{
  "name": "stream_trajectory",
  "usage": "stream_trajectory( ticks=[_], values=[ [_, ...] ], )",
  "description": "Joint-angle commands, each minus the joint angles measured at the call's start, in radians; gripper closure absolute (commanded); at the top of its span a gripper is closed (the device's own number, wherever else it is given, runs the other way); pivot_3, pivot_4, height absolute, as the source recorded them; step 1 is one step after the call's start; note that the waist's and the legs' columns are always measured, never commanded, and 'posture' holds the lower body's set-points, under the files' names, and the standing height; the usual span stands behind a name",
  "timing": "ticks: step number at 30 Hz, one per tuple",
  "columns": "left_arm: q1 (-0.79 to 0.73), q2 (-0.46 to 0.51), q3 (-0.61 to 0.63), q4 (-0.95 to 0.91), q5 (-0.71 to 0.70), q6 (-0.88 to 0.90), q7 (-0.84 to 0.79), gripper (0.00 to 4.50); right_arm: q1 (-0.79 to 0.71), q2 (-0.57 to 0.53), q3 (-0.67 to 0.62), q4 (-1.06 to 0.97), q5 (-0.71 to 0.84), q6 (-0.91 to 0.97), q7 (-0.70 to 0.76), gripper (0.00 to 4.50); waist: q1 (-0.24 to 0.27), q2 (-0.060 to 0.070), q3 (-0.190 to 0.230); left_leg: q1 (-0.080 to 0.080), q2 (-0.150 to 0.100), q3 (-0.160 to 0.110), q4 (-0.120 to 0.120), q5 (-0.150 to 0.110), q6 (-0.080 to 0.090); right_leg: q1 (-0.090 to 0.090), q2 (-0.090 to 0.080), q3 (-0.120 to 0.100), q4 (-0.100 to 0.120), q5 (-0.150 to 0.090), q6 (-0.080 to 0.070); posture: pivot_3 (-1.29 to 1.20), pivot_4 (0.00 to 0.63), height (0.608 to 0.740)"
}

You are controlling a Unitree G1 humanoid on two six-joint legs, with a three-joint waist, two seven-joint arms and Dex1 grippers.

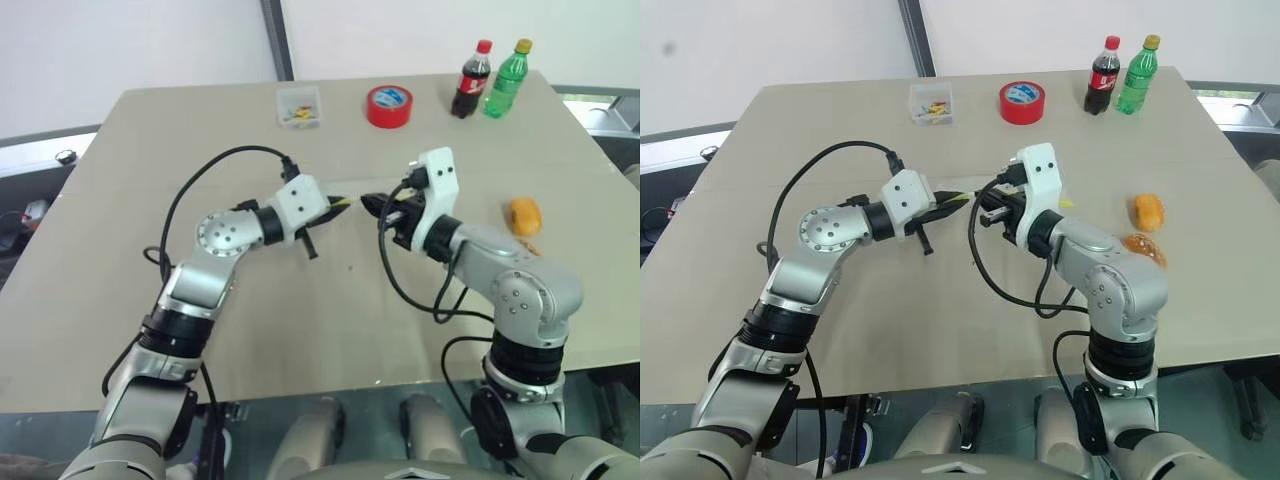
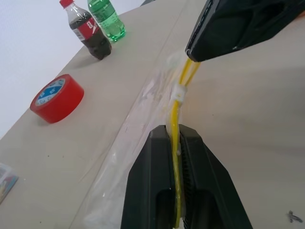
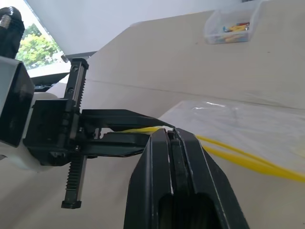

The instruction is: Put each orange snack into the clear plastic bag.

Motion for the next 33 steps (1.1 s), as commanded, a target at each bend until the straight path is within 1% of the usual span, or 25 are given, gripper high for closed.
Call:
stream_trajectory(
  ticks=[1,10,16,20,24,25,26,27,28,30,31,33],
  values=[
    [0.006,0.005,0.031,-0.056,-0.018,-0.011,-0.01,4.5,-0.001,-0.007,-0.006,0.004,0.017,-0.028,-0.016,4.47,0.0,0.0,0.0,0.0,0.0,0.0,0.0,0.0,0.0,0.0,0.0,0.0,0.0,0.0,0.0,0.0,0.15,0.74],
    [0.022,0.001,0.045,-0.081,-0.022,0.024,-0.006,4.5,0.018,-0.026,0.008,-0.001,0.037,-0.035,-0.023,4.47,0.0,0.0,0.0,0.0,0.0,0.0,0.0,0.0,0.0,0.0,0.0,0.0,0.0,0.0,0.0,0.0,0.15,0.74],
    [0.035,0.006,0.039,-0.1,-0.033,0.006,-0.023,4.5,0.027,-0.029,0.011,0.009,0.044,-0.04,-0.041,4.47,0.0,0.0,0.0,0.0,0.0,0.0,0.0,0.0,0.0,0.0,0.0,0.0,0.0,0.0,0.0,0.0,0.15,0.74],
    [0.064,0.015,0.026,-0.137,-0.048,-0.024,-0.067,4.5,0.008,0.002,-0.005,0.068,0.031,-0.066,-0.081,4.47,0.0,0.0,0.0,0.0,0.0,0.0,0.0,0.0,0.0,0.0,0.0,0.0,0.0,0.0,0.0,0.0,0.15,0.74],
    [0.087,0.017,0.019,-0.158,-0.047,-0.032,-0.09,4.5,-0.005,0.07,-0.049,0.214,-0.012,-0.142,-0.177,4.47,0.001,0.0,0.0,0.0,0.0,0.0,0.0,0.0,0.0,0.0,0.0,0.0,0.0,0.0,0.0,0.0,0.15,0.74],
    [0.088,0.02,0.02,-0.153,-0.04,-0.035,-0.091,4.5,0.003,0.052,-0.024,0.237,-0.052,-0.187,-0.188,4.47,0.001,0.0,0.0,0.001,0.0,0.0,0.0,0.0,0.0,0.0,0.0,0.0,0.0,0.0,0.0,0.0,0.15,0.74],
    [0.087,0.023,0.023,-0.146,-0.033,-0.037,-0.089,4.5,0.019,-0.014,0.057,0.248,-0.135,-0.277,-0.176,4.47,0.001,0.0,0.0,0.001,0.0,0.0,0.0,0.0,0.0,0.0,0.0,0.0,0.0,0.0,0.0,0.0,0.15,0.74],
    [0.087,0.027,0.028,-0.14,-0.026,-0.036,-0.084,4.5,0.04,-0.092,0.153,0.251,-0.223,-0.376,-0.148,4.47,0.004,0.0,0.0,0.001,0.0,0.001,0.0,0.0,0.0,0.0,0.0,0.0,0.0,0.0,0.0,0.0,0.15,0.74],
    [0.085,0.03,0.031,-0.133,-0.019,-0.039,-0.08,4.5,0.057,-0.201,0.278,0.256,-0.339,-0.482,-0.115,4.47,0.007,0.0,0.0,0.0,0.0,0.001,0.0,0.0,0.0,0.0,0.0,0.001,0.0,0.0,0.0,0.0,0.15,0.74],
    [0.082,0.038,0.032,-0.123,-0.005,-0.05,-0.073,4.5,0.082,-0.353,0.426,0.283,-0.478,-0.686,-0.039,4.47,0.007,0.0,0.0,0.0,-0.002,0.001,0.0,0.0,0.0,-0.001,-0.001,0.0,-0.001,0.0,0.0,0.0,0.15,0.74],
    [0.082,0.039,0.032,-0.12,0.001,-0.052,-0.068,4.5,0.084,-0.401,0.469,0.294,-0.518,-0.74,-0.012,4.47,0.003,0.0,0.0,0.0,-0.002,0.002,0.0,0.0,0.0,-0.001,-0.001,0.0,-0.002,0.0,0.0,0.0,0.15,0.74],
    [0.085,0.041,0.028,-0.117,0.006,-0.061,-0.064,4.5,0.07,-0.443,0.513,0.322,-0.579,-0.828,0.009,4.47,-0.007,0.0,0.0,0.0,-0.001,0.003,0.0,0.0,0.0,-0.001,-0.001,0.001,-0.001,0.0,0.0,0.0,0.15,0.74]
  ],
)
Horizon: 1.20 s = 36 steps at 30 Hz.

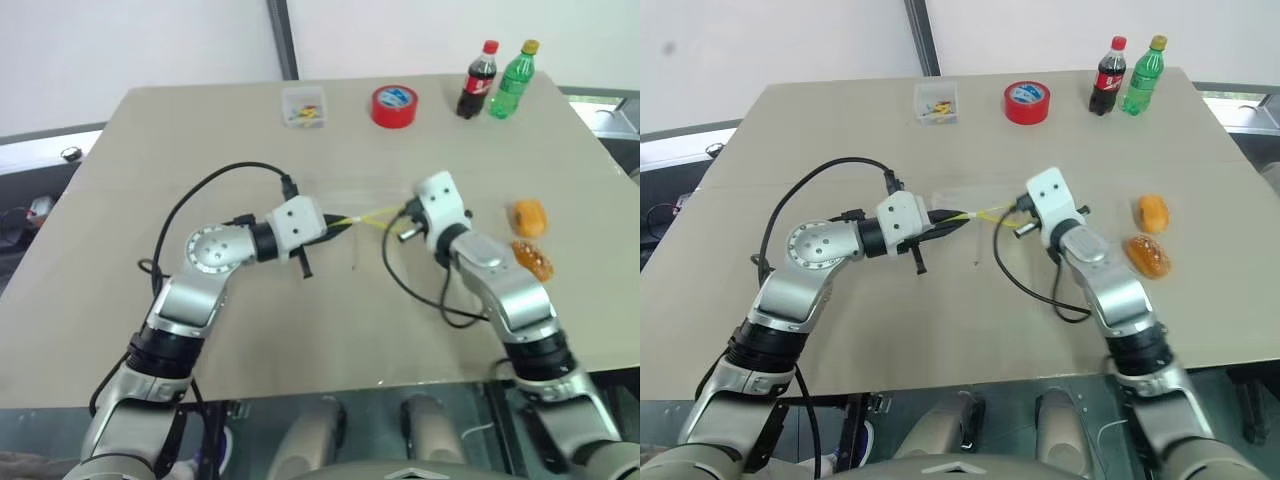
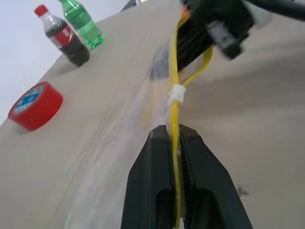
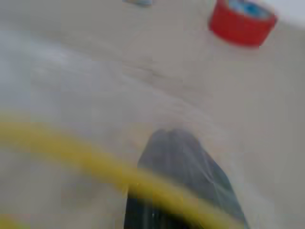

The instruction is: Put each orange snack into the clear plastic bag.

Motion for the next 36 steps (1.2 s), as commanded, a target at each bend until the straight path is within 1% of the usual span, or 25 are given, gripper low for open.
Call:
stream_trajectory(
  ticks=[1,2,3,5,6,7,10,11,12,13,16,19,22,25,28,30,31,33,36],
  values=[
    [-0.002,0.001,0.008,-0.014,0.018,-0.041,0.012,4.5,-0.039,-0.045,0.111,0.025,-0.155,-0.221,0.052,4.47,-0.014,0.0,0.0,0.0,0.001,0.001,0.0,0.0,0.0,-0.001,0.001,0.001,0.001,0.0,0.0,0.0,0.15,0.74],
    [0.002,-0.003,0.008,-0.016,0.019,-0.039,0.015,4.5,-0.06,-0.056,0.141,0.061,-0.211,-0.277,0.05,4.47,-0.018,0.0,0.0,0.001,0.002,0.002,0.0,0.0,0.0,-0.001,0.002,0.001,0.002,0.0,0.0,0.0,0.15,0.74],
    [0.006,-0.006,0.008,-0.018,0.02,-0.038,0.017,4.5,-0.078,-0.06,0.165,0.096,-0.261,-0.32,0.038,4.24,-0.021,0.0,0.0,0.001,0.002,0.002,0.0,0.0,0.0,-0.001,0.002,0.001,0.002,0.0,0.0,0.0,0.15,0.74],
    [0.014,-0.013,0.009,-0.021,0.022,-0.035,0.026,4.5,-0.111,-0.062,0.202,0.172,-0.344,-0.394,0.02,3.62,-0.021,0.0,0.0,0.001,0.003,0.002,0.0,0.0,0.0,-0.001,0.003,0.002,0.002,0.0,0.0,0.0,0.15,0.74],
    [0.016,-0.015,0.01,-0.021,0.024,-0.033,0.031,4.5,-0.125,-0.062,0.216,0.204,-0.379,-0.424,0.013,3.25,-0.019,0.0,0.0,0.001,0.003,0.002,0.001,0.0,0.0,0.0,0.003,0.002,0.002,0.0,0.0,0.0,0.15,0.74],
    [0.019,-0.015,0.013,-0.021,0.025,-0.033,0.034,4.5,-0.133,-0.06,0.221,0.225,-0.403,-0.447,0.01,2.69,-0.016,0.0,0.0,0.001,0.003,0.002,0.001,0.0,0.0,0.0,0.003,0.002,0.002,0.0,0.0,0.0,0.15,0.74],
    [0.026,-0.016,0.02,-0.018,0.031,-0.026,0.045,4.5,-0.136,-0.054,0.207,0.261,-0.446,-0.489,0.008,1.27,-0.005,0.0,0.0,0.001,0.003,0.002,0.001,0.0,0.0,0.0,0.003,0.002,0.001,0.0,0.0,0.0,0.15,0.74],
    [0.029,-0.015,0.022,-0.011,0.037,-0.028,0.053,4.5,-0.131,-0.057,0.195,0.265,-0.452,-0.499,0.013,0.71,0.001,0.0,0.0,0.001,0.003,0.002,0.0,0.0,0.0,0.0,0.003,0.002,0.001,0.0,0.0,0.0,0.15,0.74],
    [0.032,-0.015,0.024,-0.006,0.042,-0.027,0.06,4.5,-0.127,-0.061,0.184,0.265,-0.458,-0.506,0.019,0.32,0.002,0.0,0.0,0.0,0.003,0.002,0.0,0.0,0.0,-0.001,0.003,0.002,0.001,0.0,0.0,0.0,0.15,0.74],
    [0.035,-0.017,0.027,0.0,0.046,-0.025,0.071,4.5,-0.121,-0.067,0.171,0.255,-0.459,-0.508,0.028,0.15,0.003,0.0,0.0,0.0,0.003,0.002,0.0,0.0,0.0,-0.001,0.003,0.002,0.0,0.0,0.0,0.0,0.15,0.74],
    [0.033,-0.034,0.029,0.014,0.053,-0.002,0.107,4.5,-0.094,-0.072,0.112,0.202,-0.442,-0.497,0.038,0.15,0.005,0.0,0.0,0.0,0.003,0.002,0.0,0.0,0.0,0.0,0.003,0.002,0.0,0.0,0.0,0.0,0.15,0.74],
    [0.026,-0.05,0.029,0.031,0.061,0.015,0.135,4.5,-0.048,-0.074,0.03,0.104,-0.378,-0.452,0.09,0.15,0.009,0.0,0.0,0.0,0.003,0.001,0.0,0.0,0.0,0.0,0.003,0.002,0.0,0.0,0.0,0.0,0.15,0.74],
    [0.012,-0.062,0.023,0.058,0.077,0.021,0.159,4.5,0.037,-0.072,-0.096,-0.077,-0.319,-0.273,0.155,0.15,0.011,0.0,0.0,0.0,0.003,0.002,0.001,0.0,0.0,0.0,0.003,0.002,0.001,0.0,0.0,0.0,0.15,0.74],
    [-0.008,-0.072,0.016,0.075,0.081,0.019,0.165,4.5,0.117,-0.077,-0.202,-0.253,-0.19,-0.111,0.269,0.15,0.016,0.0,0.0,0.0,0.003,0.001,0.0,0.0,0.0,0.0,0.003,0.001,0.001,0.0,0.0,0.0,0.15,0.74],
    [-0.025,-0.078,0.013,0.09,0.081,0.014,0.163,4.5,0.184,-0.067,-0.334,-0.363,-0.12,0.102,0.293,0.15,0.013,0.0,0.0,0.0,0.003,0.001,0.001,0.0,0.0,0.0,0.003,0.002,0.001,0.0,0.0,0.0,0.15,0.74],
    [-0.034,-0.079,0.014,0.105,0.081,0.007,0.16,4.5,0.256,-0.09,-0.448,-0.394,-0.089,0.216,0.307,0.15,0.017,0.0,0.0,0.001,0.003,0.001,0.001,0.0,0.0,0.0,0.003,0.001,0.001,0.0,0.0,0.0,0.15,0.74],
    [-0.037,-0.08,0.014,0.113,0.082,0.002,0.158,4.5,0.283,-0.093,-0.503,-0.4,-0.073,0.278,0.309,0.15,0.027,-0.001,0.0,0.001,0.003,0.001,0.001,0.0,0.0,0.0,0.003,0.001,0.001,0.0,0.0,0.0,0.15,0.74],
    [-0.038,-0.082,0.013,0.124,0.081,-0.005,0.155,4.5,0.316,-0.099,-0.562,-0.409,-0.049,0.353,0.302,0.15,0.035,-0.001,0.0,0.001,0.002,0.0,0.001,0.0,0.0,0.002,0.002,0.0,0.0,0.0,0.0,0.0,0.15,0.74],
    [-0.038,-0.088,0.006,0.134,0.078,-0.015,0.152,4.5,0.359,-0.085,-0.648,-0.385,-0.008,0.418,0.286,0.15,0.032,-0.001,0.0,0.001,0.001,0.0,0.002,0.0,0.0,0.002,0.001,0.0,0.0,0.0,0.0,0.0,0.15,0.74]
  ],
)
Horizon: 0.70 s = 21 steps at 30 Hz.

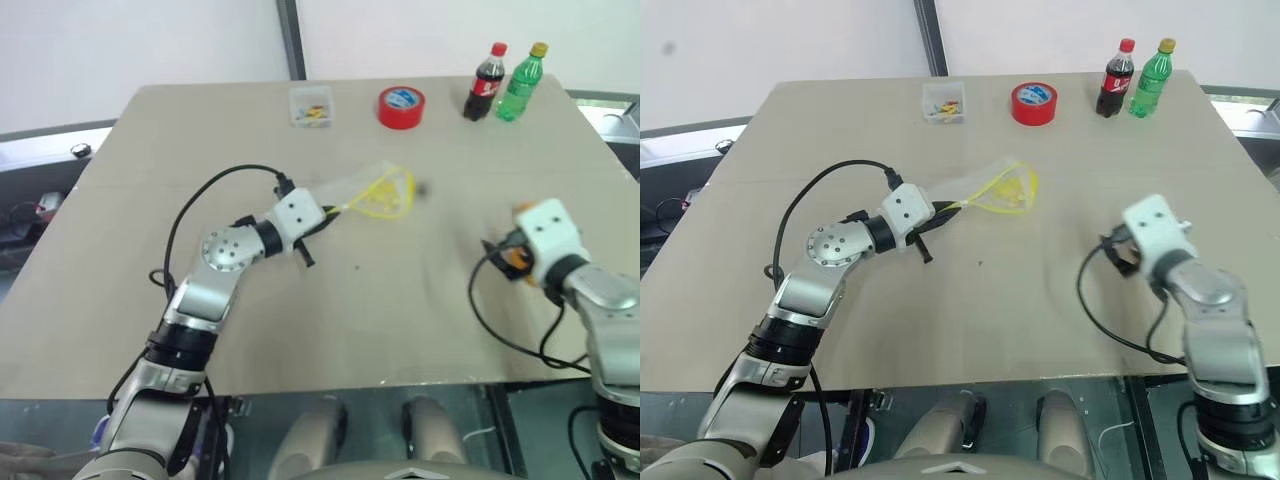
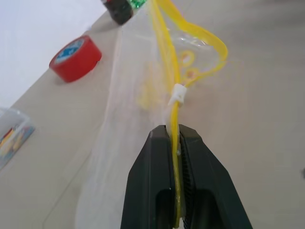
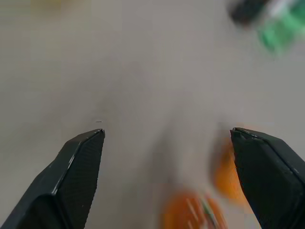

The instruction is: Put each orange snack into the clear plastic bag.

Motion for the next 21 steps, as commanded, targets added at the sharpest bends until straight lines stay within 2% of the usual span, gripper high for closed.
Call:
stream_trajectory(
  ticks=[1,5,7,8,13,14,18,21],
  values=[
    [-0.014,-0.009,0.006,-0.012,-0.002,-0.033,-0.004,4.5,0.031,0.014,-0.102,-0.007,0.05,0.059,-0.025,0.15,-0.003,0.0,0.0,0.0,0.0,0.0,0.0,0.0,0.0,0.0,0.0,0.0,0.0,0.0,0.0,0.0,0.15,0.74],
    [-0.012,-0.019,0.005,-0.012,-0.01,-0.038,-0.015,4.5,0.06,0.044,-0.128,0.05,0.092,0.055,-0.052,0.15,-0.003,0.0,0.0,0.001,0.001,0.001,0.0,0.0,0.0,0.0,0.0,0.0,0.001,0.0,0.0,0.0,0.15,0.74],
    [-0.011,-0.02,0.008,-0.012,-0.012,-0.041,-0.02,4.5,0.06,0.064,-0.14,0.073,0.121,0.066,-0.06,0.71,-0.004,0.0,0.0,0.001,0.001,0.001,0.0,0.0,0.0,0.0,0.0,0.001,0.001,0.0,0.0,0.0,0.15,0.74],
    [-0.01,-0.019,0.01,-0.013,-0.013,-0.042,-0.022,4.5,0.061,0.067,-0.142,0.082,0.13,0.061,-0.064,0.8,-0.003,0.0,0.0,0.001,0.001,0.001,0.0,0.0,0.0,0.0,0.0,0.001,0.001,0.0,0.0,0.0,0.15,0.74],
    [-0.01,-0.019,0.02,-0.012,-0.018,-0.047,-0.027,4.5,0.066,0.056,-0.143,0.109,0.16,0.011,-0.078,3.28,-0.003,0.0,0.0,0.001,0.001,0.001,0.0,0.0,0.0,0.0,0.0,0.0,0.001,0.0,0.0,0.0,0.15,0.74],
    [-0.01,-0.019,0.021,-0.011,-0.017,-0.051,-0.026,4.5,0.064,0.059,-0.148,0.112,0.17,0.001,-0.081,3.63,-0.003,0.0,0.0,0.001,0.001,0.001,0.0,0.0,0.0,0.0,0.0,0.0,0.001,0.0,0.0,0.0,0.15,0.74],
    [0.003,-0.018,0.026,-0.017,-0.013,-0.084,-0.017,4.5,0.064,0.058,-0.081,0.007,0.246,-0.051,-0.021,3.63,-0.004,0.0,0.0,0.001,0.001,0.001,0.0,0.0,0.0,0.0,0.0,0.0,0.001,0.0,0.0,0.0,0.15,0.74],
    [0.012,-0.014,0.022,-0.012,-0.012,-0.131,-0.026,4.5,0.014,0.093,-0.006,-0.064,0.301,-0.02,-0.027,3.63,-0.01,0.0,0.0,0.001,0.001,0.001,0.0,0.0,0.0,0.0,0.001,0.001,0.001,0.0,0.0,0.0,0.15,0.74]
  ],
)
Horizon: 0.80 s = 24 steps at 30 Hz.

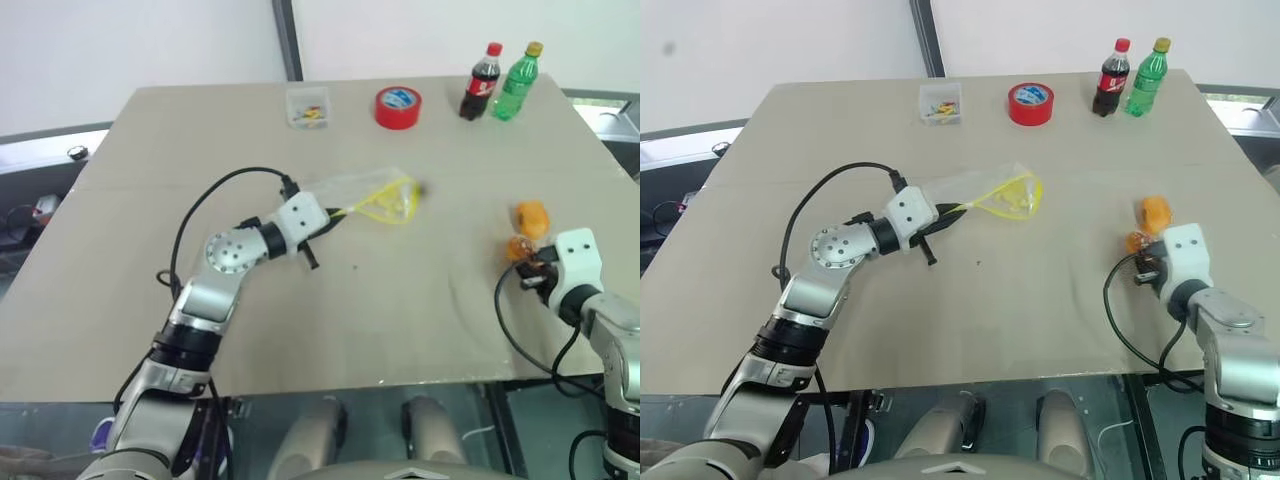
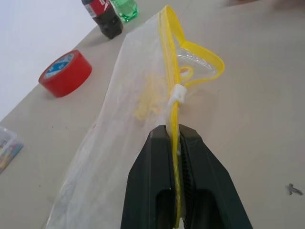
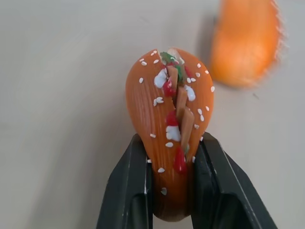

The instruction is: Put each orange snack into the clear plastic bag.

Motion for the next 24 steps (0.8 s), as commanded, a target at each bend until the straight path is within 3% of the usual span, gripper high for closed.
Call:
stream_trajectory(
  ticks=[1,5,12,16,22,24],
  values=[
    [0.007,0.008,0.019,-0.011,-0.013,-0.065,-0.01,4.5,-0.068,0.025,0.081,-0.106,0.06,0.004,-0.003,3.63,-0.001,0.0,0.0,0.0,0.0,0.0,0.0,0.0,0.0,0.0,0.0,0.0,0.0,0.0,0.0,0.0,0.15,0.74],
    [0.027,0.017,0.016,-0.033,-0.028,-0.08,-0.037,4.5,-0.269,0.144,0.284,-0.028,0.03,0.033,-0.092,3.63,-0.012,0.0,0.0,0.001,0.001,0.0,0.0,0.0,0.0,0.0,0.0,0.0,0.001,0.0,-0.001,0.0,0.15,0.74],
    [0.063,0.028,0.013,-0.104,-0.058,-0.087,-0.08,4.5,-0.427,0.17,0.462,0.198,-0.036,-0.019,-0.108,3.63,-0.006,-0.001,0.0,-0.001,-0.001,-0.003,0.001,0.0,0.0,0.0,-0.001,-0.002,-0.002,0.001,-0.001,0.0,0.15,0.74],
    [0.091,0.036,0.009,-0.138,-0.057,-0.091,-0.089,4.5,-0.465,0.199,0.488,0.31,-0.064,-0.069,-0.129,3.63,-0.015,0.0,0.0,-0.002,-0.001,-0.003,0.0,0.0,0.0,0.0,-0.001,-0.002,-0.002,0.001,-0.001,0.0,0.15,0.74],
    [0.136,0.061,0.015,-0.164,-0.044,-0.081,-0.086,4.5,-0.516,0.289,0.395,0.478,-0.042,-0.117,-0.193,3.63,-0.023,0.0,0.0,-0.001,0.0,-0.003,0.0,0.0,0.0,0.0,0.0,-0.002,-0.001,0.001,-0.001,0.0,0.15,0.74],
    [0.142,0.062,0.018,-0.164,-0.038,-0.074,-0.072,4.5,-0.524,0.291,0.376,0.512,-0.044,-0.152,-0.198,2.97,-0.021,0.0,0.0,-0.001,0.0,-0.003,0.0,0.0,0.0,-0.001,0.0,-0.001,-0.001,0.001,-0.001,0.0,0.15,0.74]
  ],
)
